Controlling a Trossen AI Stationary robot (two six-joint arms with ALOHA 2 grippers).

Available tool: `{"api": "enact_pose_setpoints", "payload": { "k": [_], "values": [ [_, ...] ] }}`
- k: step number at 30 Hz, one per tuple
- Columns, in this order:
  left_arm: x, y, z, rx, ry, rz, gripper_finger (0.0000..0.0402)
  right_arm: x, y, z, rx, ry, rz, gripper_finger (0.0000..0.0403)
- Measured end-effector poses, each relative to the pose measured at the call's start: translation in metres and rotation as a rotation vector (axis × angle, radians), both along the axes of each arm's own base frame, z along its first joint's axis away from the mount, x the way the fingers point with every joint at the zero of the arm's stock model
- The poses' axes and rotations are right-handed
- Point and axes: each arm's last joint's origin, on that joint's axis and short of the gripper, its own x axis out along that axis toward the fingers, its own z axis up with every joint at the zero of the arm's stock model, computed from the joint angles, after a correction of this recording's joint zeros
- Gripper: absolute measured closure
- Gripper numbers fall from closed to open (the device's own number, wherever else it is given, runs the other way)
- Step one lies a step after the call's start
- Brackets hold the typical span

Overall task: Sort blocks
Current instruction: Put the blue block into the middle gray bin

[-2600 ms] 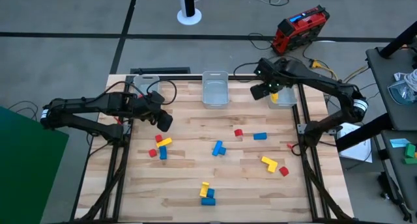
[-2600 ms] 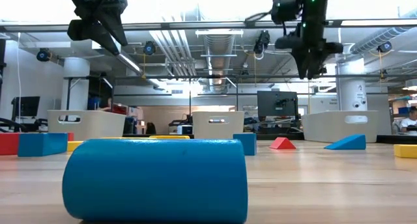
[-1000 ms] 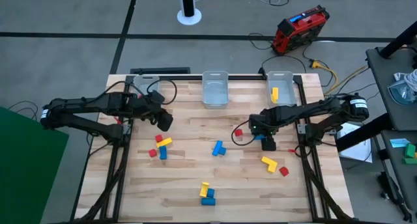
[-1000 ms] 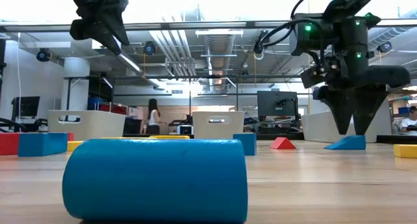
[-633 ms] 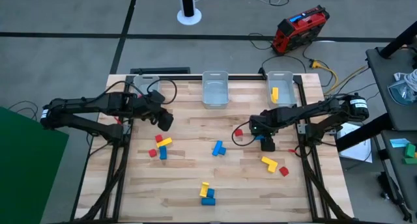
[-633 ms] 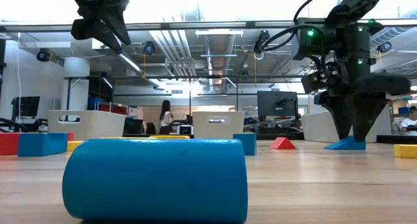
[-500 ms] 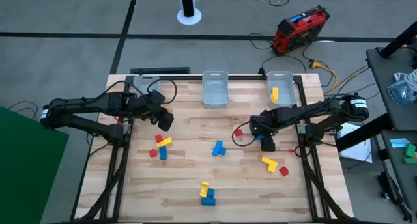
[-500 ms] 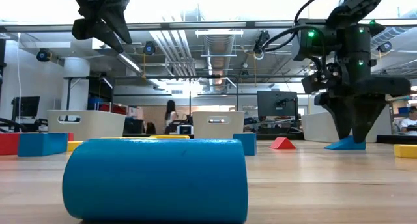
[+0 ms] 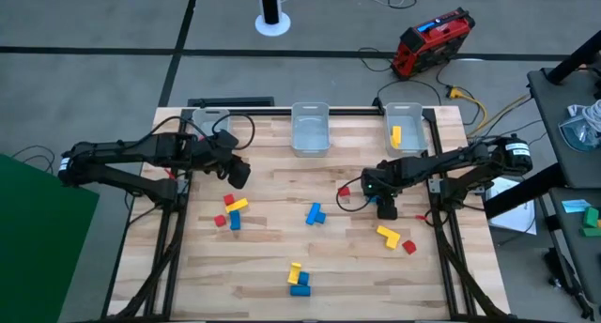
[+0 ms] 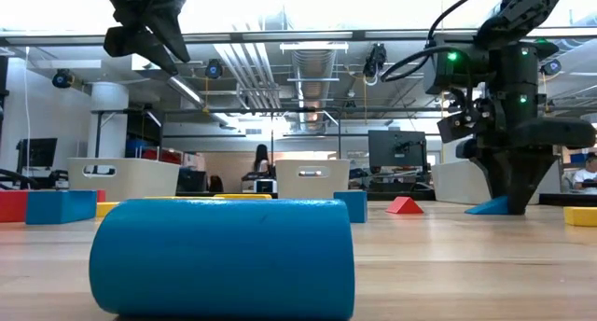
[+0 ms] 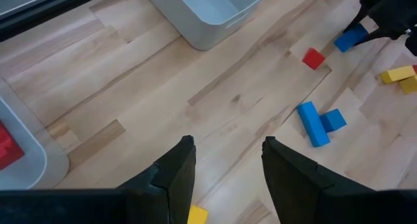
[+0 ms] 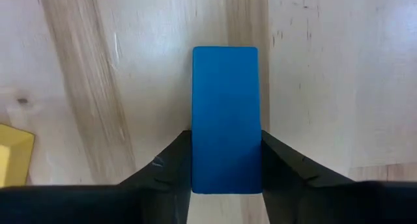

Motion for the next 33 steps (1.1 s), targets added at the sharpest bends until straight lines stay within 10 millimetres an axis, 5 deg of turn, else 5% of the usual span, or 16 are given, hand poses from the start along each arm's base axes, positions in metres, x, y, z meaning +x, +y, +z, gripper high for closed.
{"api": "enact_pose_setpoints", "payload": {
  "k": [10, 19, 33],
  "values": [
    [0.010, 0.000, 0.009, 0.080, -0.105, -0.106, 0.0247, 0.007, 0.002, 0.013, 0.133, -0.038, -0.138, 0.0276],
    [0.028, -0.003, 0.030, 0.271, -0.312, -0.434, 0.0247, 0.042, 0.005, 0.076, 0.477, -0.253, -0.127, 0.0276],
    [0.058, -0.009, 0.036, 0.633, -0.405, -0.804, 0.0247, 0.102, -0.015, 0.171, 0.635, -0.575, 0.011, 0.0276]
  ]
}}
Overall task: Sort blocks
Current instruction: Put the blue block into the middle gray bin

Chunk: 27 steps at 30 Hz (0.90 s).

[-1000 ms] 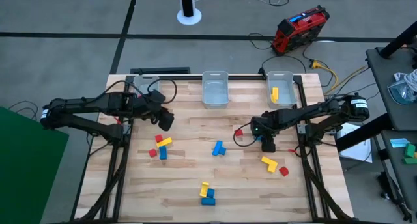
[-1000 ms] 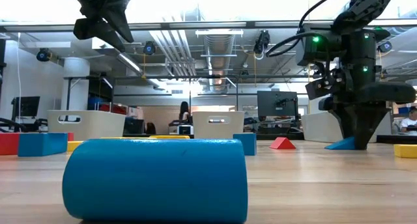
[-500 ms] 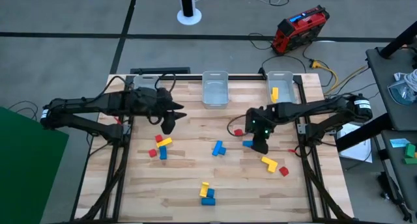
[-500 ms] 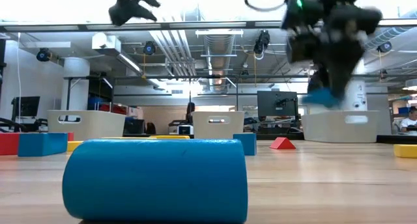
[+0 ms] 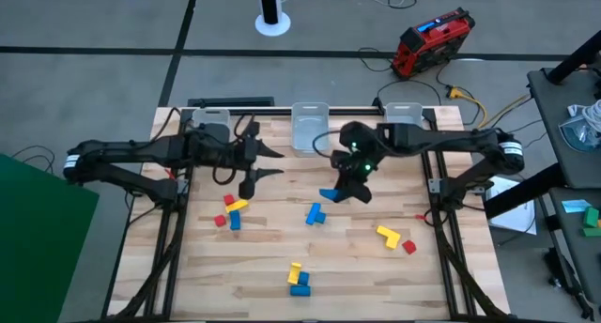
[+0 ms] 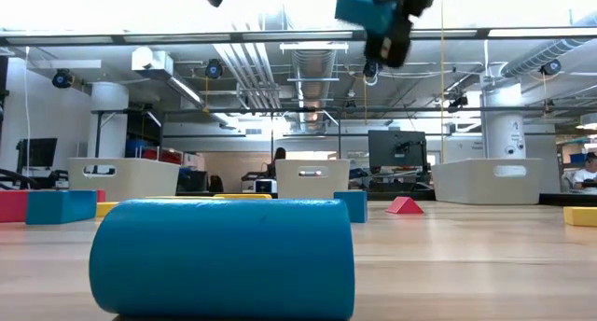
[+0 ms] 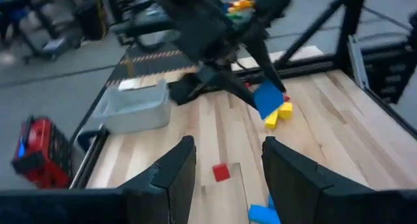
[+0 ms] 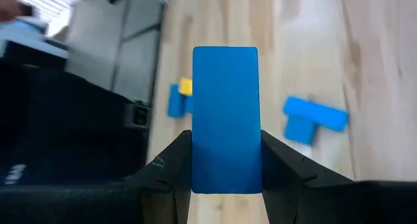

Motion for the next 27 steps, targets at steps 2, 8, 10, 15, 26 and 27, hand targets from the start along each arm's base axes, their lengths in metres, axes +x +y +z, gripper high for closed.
{"api": "enact_pose_setpoints", "payload": {
  "k": [2, 8, 10, 15, 26, 27],
  "values": [
    [0.006, -0.004, -0.002, 0.037, -0.011, -0.029, 0.0247, 0.005, -0.003, 0.008, 0.024, -0.015, -0.003, 0.0276],
    [0.023, -0.013, -0.009, 0.072, -0.036, -0.076, 0.0247, 0.023, -0.009, 0.022, 0.126, -0.047, 0.036, 0.0276],
    [0.028, -0.015, -0.010, 0.078, -0.052, -0.085, 0.0247, 0.028, -0.011, 0.024, 0.142, -0.049, 0.048, 0.0276],
    [0.038, -0.021, -0.019, 0.128, -0.033, -0.123, 0.0247, 0.043, -0.013, 0.026, 0.168, -0.073, 0.078, 0.0276],
    [0.056, -0.027, -0.008, 0.192, 0.017, -0.171, 0.0247, 0.065, -0.020, 0.020, 0.213, -0.080, 0.093, 0.0276],
    [0.057, -0.027, -0.008, 0.191, 0.029, -0.172, 0.0247, 0.065, -0.021, 0.020, 0.211, -0.084, 0.090, 0.0276]
  ]
}}
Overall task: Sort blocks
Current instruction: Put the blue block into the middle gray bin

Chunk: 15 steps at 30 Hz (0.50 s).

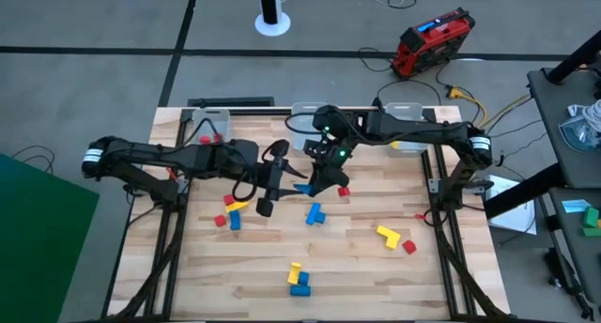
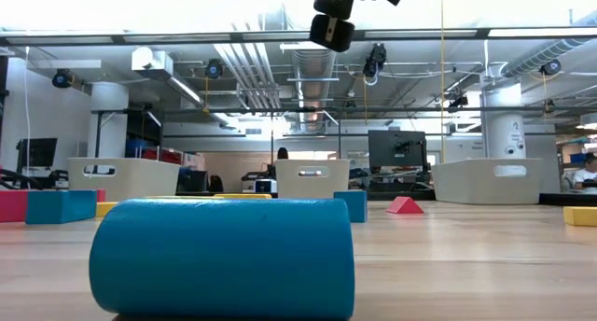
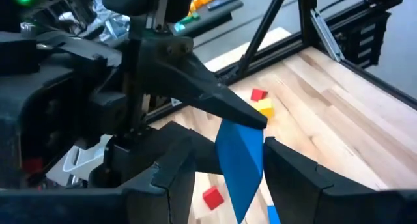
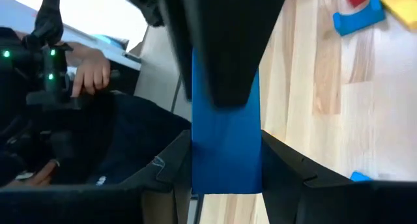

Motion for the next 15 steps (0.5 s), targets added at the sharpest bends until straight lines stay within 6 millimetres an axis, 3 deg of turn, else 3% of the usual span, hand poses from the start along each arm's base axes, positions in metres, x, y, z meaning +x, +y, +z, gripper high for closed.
{"api": "enact_pose_setpoints", "payload": {
  "k": [8, 15],
  "values": [
    [0.0016, 0.0004, 0.0045, 0.044, 0.020, -0.007, 0.0256, -0.0002, -0.0041, 0.0047, 0.004, -0.042, 0.002, 0.0276],
    [0.0013, -0.0004, 0.0041, 0.039, 0.025, -0.027, 0.0337, -0.0003, -0.0041, 0.0075, 0.009, -0.058, 0.004, 0.0276]
  ]
}}
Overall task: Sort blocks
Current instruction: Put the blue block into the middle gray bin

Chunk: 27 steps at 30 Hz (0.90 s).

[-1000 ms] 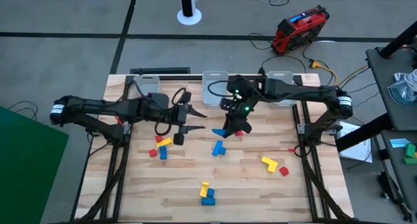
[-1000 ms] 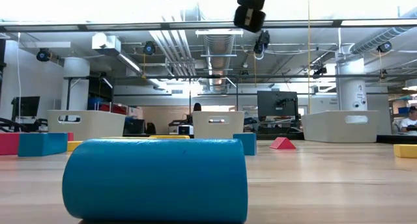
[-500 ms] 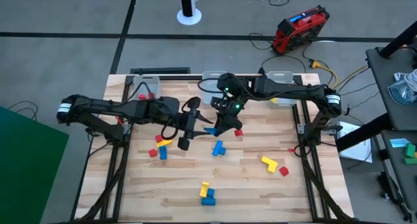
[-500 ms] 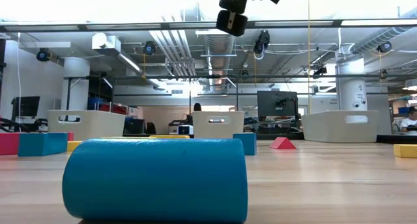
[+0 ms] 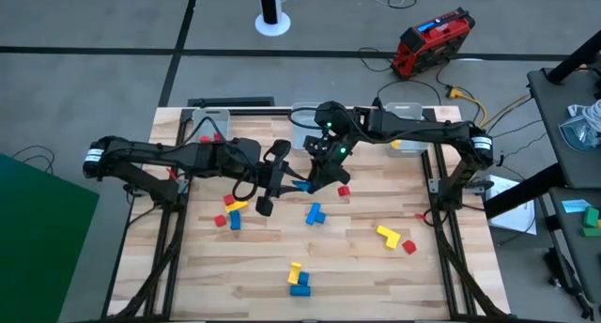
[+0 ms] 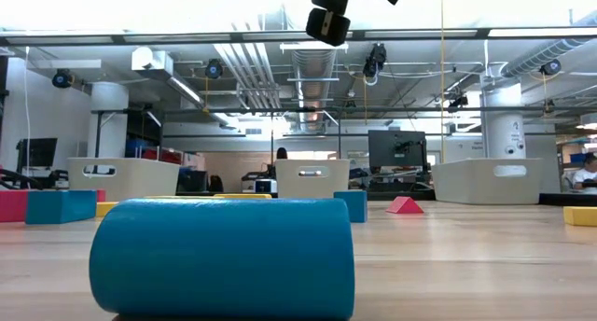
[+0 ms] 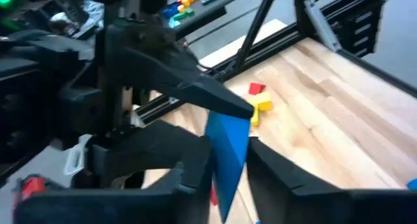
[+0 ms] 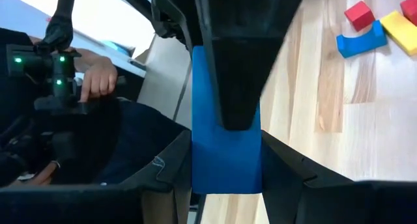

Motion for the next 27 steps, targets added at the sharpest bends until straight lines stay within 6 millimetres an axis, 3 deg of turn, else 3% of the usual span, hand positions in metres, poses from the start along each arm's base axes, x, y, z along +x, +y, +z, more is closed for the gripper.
{"api": "enact_pose_setpoints", "payload": {
  "k": [4, 12, 15, 20, 27],
  "values": [
    [-0.001, -0.001, 0.003, 0.010, -0.003, -0.036, 0.0386, 0.000, 0.000, 0.000, 0.014, 0.002, 0.009, 0.0276],
    [-0.003, 0.004, 0.003, 0.024, 0.024, 0.023, 0.0390, -0.001, -0.008, 0.001, 0.026, 0.025, -0.037, 0.0276],
    [-0.005, 0.012, 0.003, 0.011, 0.042, 0.089, 0.0393, -0.004, -0.019, 0.001, 0.039, 0.054, -0.096, 0.0233],
    [-0.009, 0.033, 0.002, 0.014, 0.064, 0.212, 0.0395, -0.019, -0.039, 0.004, -0.034, 0.125, -0.260, 0.0144],
    [-0.014, 0.082, 0.000, -0.113, 0.066, 0.431, 0.0395, -0.053, -0.064, 0.016, -0.247, 0.258, -0.578, 0.0136]
  ]
}}
